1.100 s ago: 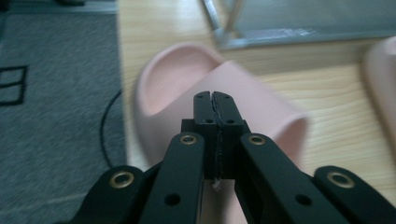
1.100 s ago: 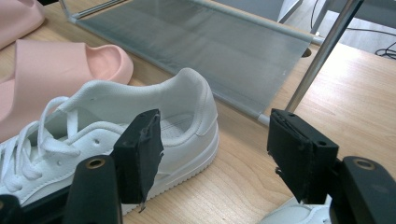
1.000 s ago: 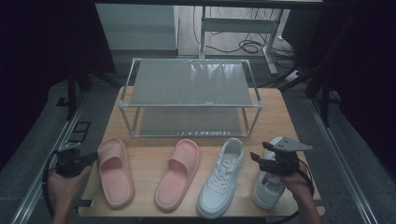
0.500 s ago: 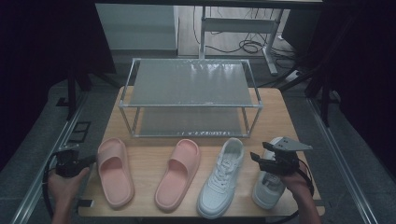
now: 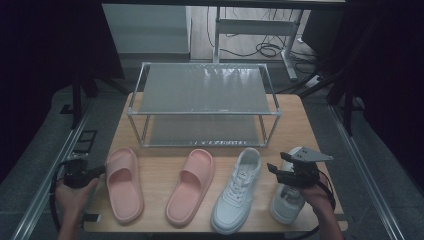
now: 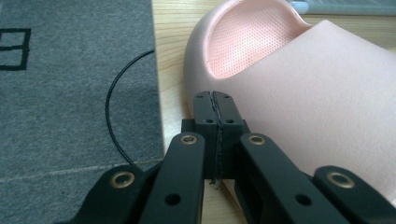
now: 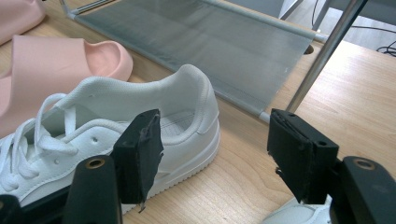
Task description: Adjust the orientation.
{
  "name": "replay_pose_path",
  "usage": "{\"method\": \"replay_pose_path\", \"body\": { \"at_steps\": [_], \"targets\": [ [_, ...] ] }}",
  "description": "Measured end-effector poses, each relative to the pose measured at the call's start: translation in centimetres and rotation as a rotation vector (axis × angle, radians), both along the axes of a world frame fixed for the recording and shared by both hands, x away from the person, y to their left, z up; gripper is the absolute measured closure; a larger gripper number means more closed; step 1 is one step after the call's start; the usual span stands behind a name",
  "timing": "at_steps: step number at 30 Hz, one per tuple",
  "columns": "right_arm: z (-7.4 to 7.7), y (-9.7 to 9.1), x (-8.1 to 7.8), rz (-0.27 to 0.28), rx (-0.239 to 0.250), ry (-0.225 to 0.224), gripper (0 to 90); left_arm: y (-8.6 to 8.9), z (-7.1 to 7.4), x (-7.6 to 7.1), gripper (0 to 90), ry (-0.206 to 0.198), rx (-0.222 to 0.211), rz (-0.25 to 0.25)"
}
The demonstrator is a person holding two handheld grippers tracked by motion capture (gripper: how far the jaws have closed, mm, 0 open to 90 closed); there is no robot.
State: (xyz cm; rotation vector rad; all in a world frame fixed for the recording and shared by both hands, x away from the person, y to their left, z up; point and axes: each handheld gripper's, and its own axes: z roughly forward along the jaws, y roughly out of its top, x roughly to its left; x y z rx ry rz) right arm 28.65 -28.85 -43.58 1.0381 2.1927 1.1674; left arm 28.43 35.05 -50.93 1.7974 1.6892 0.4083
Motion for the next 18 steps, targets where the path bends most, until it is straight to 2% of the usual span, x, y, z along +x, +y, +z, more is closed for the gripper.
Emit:
{"method": "replay_pose_path", "body": {
  "at_steps": [7,18],
  "targets": [
    [0.0,-0.1,0.0,-0.002,0.0,0.001,35.6,-1.4,0.1,0.5,90.0,-0.002,-0.011,-0.044],
    [0.0,-0.1,0.0,-0.001,0.002,0.0,35.6,-4.9,0.4,1.9,90.0,-0.004,-0.02,-0.126]
  ]
}}
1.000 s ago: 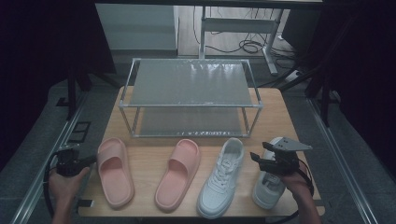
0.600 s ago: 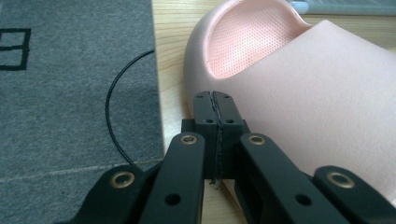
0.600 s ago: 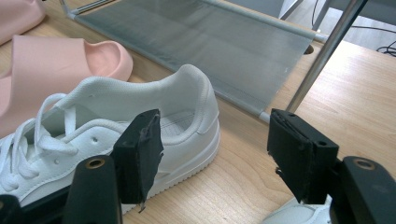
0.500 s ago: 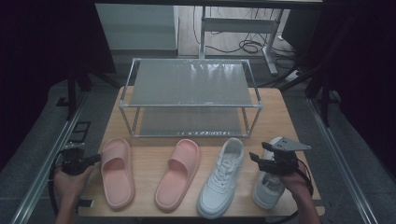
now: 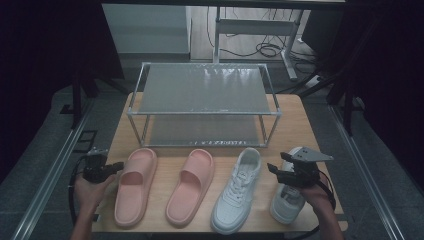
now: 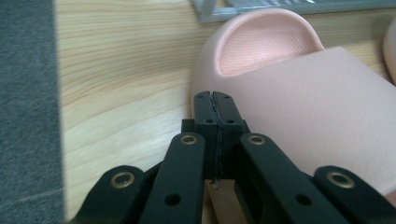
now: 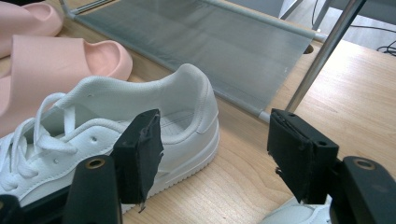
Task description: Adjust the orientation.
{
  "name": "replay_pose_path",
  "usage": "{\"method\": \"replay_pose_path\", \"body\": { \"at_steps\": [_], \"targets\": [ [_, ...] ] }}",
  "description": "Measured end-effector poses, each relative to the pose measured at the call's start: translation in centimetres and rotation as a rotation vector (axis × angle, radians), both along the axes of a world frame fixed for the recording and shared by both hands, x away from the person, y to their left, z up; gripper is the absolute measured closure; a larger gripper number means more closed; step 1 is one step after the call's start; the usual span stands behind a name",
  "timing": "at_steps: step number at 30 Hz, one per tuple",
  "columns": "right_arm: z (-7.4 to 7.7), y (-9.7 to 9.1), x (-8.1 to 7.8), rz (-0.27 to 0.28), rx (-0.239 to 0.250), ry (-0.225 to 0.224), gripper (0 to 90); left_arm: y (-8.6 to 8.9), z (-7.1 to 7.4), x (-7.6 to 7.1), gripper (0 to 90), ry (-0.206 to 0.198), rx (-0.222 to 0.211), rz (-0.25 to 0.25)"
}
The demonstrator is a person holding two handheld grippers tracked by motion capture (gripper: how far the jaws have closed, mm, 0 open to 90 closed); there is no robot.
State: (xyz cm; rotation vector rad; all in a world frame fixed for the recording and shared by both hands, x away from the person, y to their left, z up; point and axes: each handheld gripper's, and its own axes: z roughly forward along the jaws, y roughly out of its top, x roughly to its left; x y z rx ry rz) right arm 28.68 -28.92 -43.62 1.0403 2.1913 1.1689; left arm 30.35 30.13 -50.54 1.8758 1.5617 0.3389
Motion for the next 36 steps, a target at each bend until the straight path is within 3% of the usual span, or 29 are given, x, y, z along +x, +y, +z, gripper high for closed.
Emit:
{"method": "replay_pose_path", "body": {
  "at_steps": [12,21,24,31,33,34,36],
  "targets": [
    [0.0,-0.1,0.0,0.0,-0.001,0.002,35.6,-2.2,0.1,1.1,90.0,-0.003,-0.001,-0.051],
    [0.0,-0.1,0.0,-0.001,-0.003,0.001,35.6,-2.1,0.4,1.0,88.6,-0.035,-0.006,-0.051],
    [0.0,-0.1,0.0,-0.003,-0.001,-0.001,35.6,-1.5,1.3,0.3,86.2,-0.082,-0.015,-0.043],
    [0.1,-0.1,-0.1,-0.006,0.001,-0.007,35.7,-0.5,3.1,-1.9,79.3,-0.143,-0.001,-0.043],
    [0.1,-0.2,-0.1,-0.007,0.003,-0.009,35.7,-0.2,3.5,-2.7,69.7,-0.155,0.001,-0.05],
    [0.2,-0.2,-0.1,-0.008,0.003,-0.01,35.7,0.1,3.9,-3.8,66.6,-0.166,0.007,-0.045],
    [0.1,-0.1,-0.1,-0.008,0.002,-0.01,35.7,0.2,3.9,-4.3,64.2,-0.169,0.01,-0.049]
  ]
}}
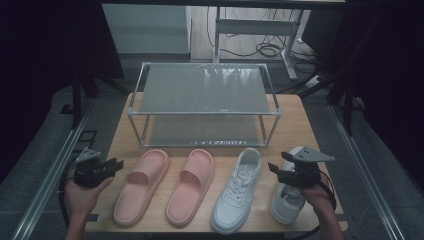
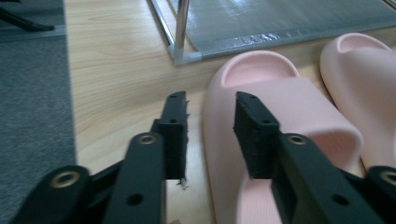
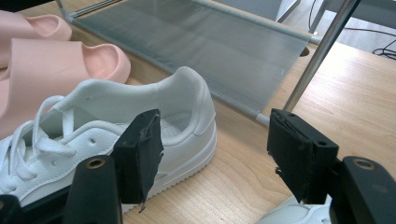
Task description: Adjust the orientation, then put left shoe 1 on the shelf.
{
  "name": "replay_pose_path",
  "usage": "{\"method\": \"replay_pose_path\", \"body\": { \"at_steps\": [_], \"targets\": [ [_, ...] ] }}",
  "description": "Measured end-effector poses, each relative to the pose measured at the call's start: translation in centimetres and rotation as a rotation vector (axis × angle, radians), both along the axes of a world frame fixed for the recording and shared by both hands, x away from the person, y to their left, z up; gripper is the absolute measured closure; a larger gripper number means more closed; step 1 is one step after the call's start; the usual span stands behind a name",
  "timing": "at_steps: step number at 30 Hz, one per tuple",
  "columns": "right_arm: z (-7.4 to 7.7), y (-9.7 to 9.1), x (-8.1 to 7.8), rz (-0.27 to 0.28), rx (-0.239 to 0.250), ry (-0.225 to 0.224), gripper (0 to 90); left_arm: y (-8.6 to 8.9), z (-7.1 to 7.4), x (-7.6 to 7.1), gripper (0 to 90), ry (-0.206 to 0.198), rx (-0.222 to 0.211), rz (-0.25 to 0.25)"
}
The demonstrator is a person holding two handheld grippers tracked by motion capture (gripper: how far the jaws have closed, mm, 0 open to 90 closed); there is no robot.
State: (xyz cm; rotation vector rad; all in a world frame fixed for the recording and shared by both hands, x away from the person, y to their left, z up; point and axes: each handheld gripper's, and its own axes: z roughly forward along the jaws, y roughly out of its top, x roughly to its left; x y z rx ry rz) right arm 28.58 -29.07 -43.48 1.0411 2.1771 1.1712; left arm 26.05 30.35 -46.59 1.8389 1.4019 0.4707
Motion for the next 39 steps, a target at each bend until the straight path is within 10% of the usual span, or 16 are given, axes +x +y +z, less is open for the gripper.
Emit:
{"method": "replay_pose_path", "body": {
  "at_steps": [15,39],
  "targets": [
    [-0.1,0.3,0.0,0.008,-0.001,0.001,35.6,-1.9,-0.1,-3.7,45.4,0.007,-0.011,-0.061],
    [0.2,0.1,-0.3,0.0,0.002,-0.007,35.5,-6.7,-1.9,-5.1,47.7,0.07,-0.019,-0.138]
  ]
}}
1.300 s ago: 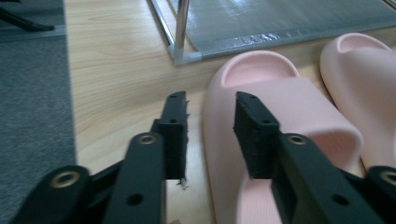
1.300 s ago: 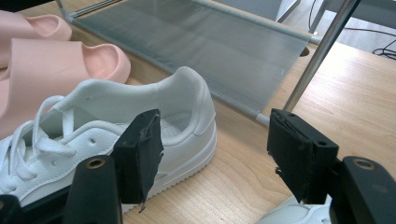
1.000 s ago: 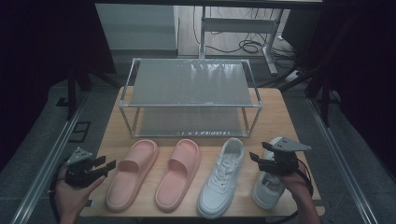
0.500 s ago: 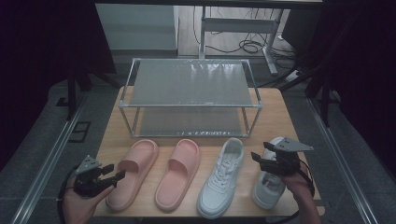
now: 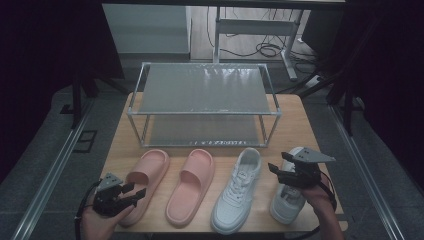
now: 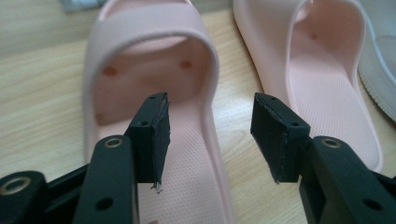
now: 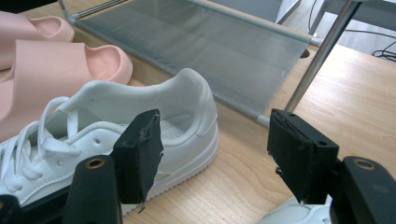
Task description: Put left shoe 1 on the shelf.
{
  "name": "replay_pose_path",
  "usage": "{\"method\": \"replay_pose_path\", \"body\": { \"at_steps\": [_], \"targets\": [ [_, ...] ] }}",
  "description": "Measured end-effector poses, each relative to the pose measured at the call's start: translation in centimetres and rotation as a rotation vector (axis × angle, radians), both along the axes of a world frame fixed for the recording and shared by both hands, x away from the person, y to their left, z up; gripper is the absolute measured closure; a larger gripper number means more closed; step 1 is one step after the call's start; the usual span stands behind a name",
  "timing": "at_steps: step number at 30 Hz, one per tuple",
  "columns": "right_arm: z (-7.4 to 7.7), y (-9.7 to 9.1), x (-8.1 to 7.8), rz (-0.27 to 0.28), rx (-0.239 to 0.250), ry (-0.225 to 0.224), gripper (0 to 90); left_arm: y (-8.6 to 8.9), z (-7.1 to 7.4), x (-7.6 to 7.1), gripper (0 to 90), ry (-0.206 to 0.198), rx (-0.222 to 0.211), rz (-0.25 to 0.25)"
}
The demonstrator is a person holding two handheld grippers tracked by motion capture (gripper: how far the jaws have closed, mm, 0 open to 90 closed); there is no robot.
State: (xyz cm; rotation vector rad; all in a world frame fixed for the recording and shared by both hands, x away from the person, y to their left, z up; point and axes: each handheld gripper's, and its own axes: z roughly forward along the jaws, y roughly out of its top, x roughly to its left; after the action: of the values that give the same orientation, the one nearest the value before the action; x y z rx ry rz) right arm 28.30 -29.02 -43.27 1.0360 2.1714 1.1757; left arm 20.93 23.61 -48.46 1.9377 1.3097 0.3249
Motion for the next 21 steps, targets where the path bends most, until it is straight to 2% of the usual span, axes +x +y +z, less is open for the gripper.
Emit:
{"method": "replay_pose_path", "body": {
  "at_steps": [6,11,17,21],
  "targets": [
    [0.0,0.1,-0.1,0.003,-0.003,-0.002,35.5,-0.8,-0.9,0.3,49.0,0.023,0.009,-0.01],
    [0.0,0.1,0.0,0.005,-0.004,-0.001,35.4,-1.5,-1.2,1.3,51.1,0.029,0.023,-0.017],
    [0.0,0.1,0.0,0.003,-0.001,-0.002,35.5,-2.4,-1.4,2.8,58.2,0.034,0.04,-0.014],
    [0.0,0.1,0.0,0.006,-0.003,-0.001,35.4,-2.7,-1.6,3.6,65.1,0.038,0.034,-0.018]
  ]
}}
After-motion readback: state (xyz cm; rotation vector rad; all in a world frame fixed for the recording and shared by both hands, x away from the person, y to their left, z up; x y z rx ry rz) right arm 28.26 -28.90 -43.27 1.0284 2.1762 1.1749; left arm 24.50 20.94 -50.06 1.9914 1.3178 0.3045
